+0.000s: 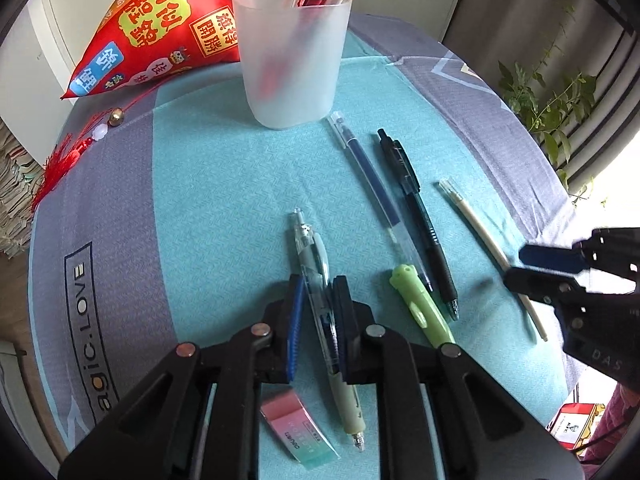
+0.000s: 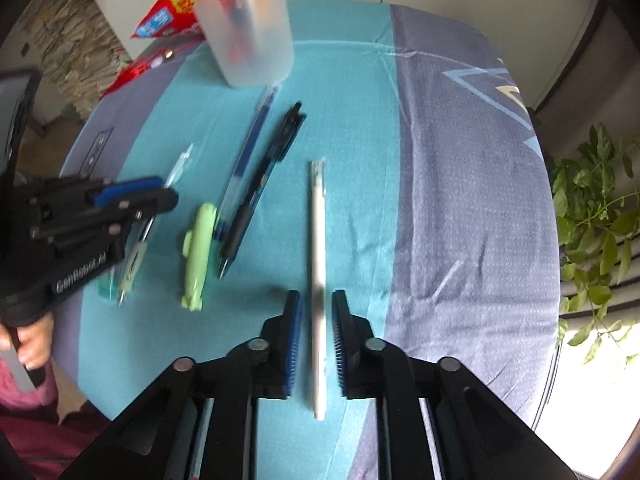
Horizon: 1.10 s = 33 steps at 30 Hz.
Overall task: Organize stationery
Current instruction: 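Grasp white pen with right tool while left tool grasps clear beige-ended pen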
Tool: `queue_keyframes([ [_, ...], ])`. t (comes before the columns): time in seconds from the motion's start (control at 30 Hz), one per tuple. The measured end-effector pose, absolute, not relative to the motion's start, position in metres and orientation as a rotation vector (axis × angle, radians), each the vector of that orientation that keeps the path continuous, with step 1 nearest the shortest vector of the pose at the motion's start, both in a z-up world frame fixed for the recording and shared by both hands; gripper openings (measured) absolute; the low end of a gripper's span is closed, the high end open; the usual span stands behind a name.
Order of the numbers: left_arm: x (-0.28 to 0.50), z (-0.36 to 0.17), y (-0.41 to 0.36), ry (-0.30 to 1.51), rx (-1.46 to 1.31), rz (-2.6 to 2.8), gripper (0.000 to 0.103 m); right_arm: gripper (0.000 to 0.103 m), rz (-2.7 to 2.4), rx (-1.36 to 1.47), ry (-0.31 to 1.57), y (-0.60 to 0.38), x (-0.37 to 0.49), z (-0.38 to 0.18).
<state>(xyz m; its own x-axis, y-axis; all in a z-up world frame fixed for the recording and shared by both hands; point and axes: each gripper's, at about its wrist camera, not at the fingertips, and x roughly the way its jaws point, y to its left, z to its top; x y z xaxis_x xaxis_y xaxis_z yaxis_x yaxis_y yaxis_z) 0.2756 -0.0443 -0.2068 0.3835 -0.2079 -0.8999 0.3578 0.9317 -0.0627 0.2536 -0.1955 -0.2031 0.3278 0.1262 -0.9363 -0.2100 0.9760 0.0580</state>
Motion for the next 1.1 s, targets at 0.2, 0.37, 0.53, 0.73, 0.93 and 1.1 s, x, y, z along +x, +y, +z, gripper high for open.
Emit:
queue_keyframes([
  [0.2,0.282,-0.206,-0.042,1.139,0.128,-0.344,0.014,0.030,0.185,-0.087,1.178,-0.186,0.282,-0.203],
  [0.37,0.287,-0.205,-0.040,1.144,0.115,-0.339,0.017,0.031,0.198,-0.104,1.192,-0.175,0.302,-0.206],
  [0.53,0.293,-0.204,-0.041,1.144,0.120,-0.333,0.021,0.031,0.187,-0.140,1.195,-0.164,0.320,-0.207],
  [0.73,0.300,-0.205,-0.048,1.134,0.153,-0.324,0.034,0.031,0.194,-0.147,1.195,-0.159,0.325,-0.210],
  [0.93,0.303,-0.205,-0.050,1.141,0.146,-0.336,0.011,0.009,0.217,-0.125,1.189,-0.166,0.323,-0.208],
  [1.1,0.295,-0.190,-0.044,1.092,0.123,-0.345,0.010,0.008,0.240,-0.053,1.134,-0.176,0.311,-0.188],
])
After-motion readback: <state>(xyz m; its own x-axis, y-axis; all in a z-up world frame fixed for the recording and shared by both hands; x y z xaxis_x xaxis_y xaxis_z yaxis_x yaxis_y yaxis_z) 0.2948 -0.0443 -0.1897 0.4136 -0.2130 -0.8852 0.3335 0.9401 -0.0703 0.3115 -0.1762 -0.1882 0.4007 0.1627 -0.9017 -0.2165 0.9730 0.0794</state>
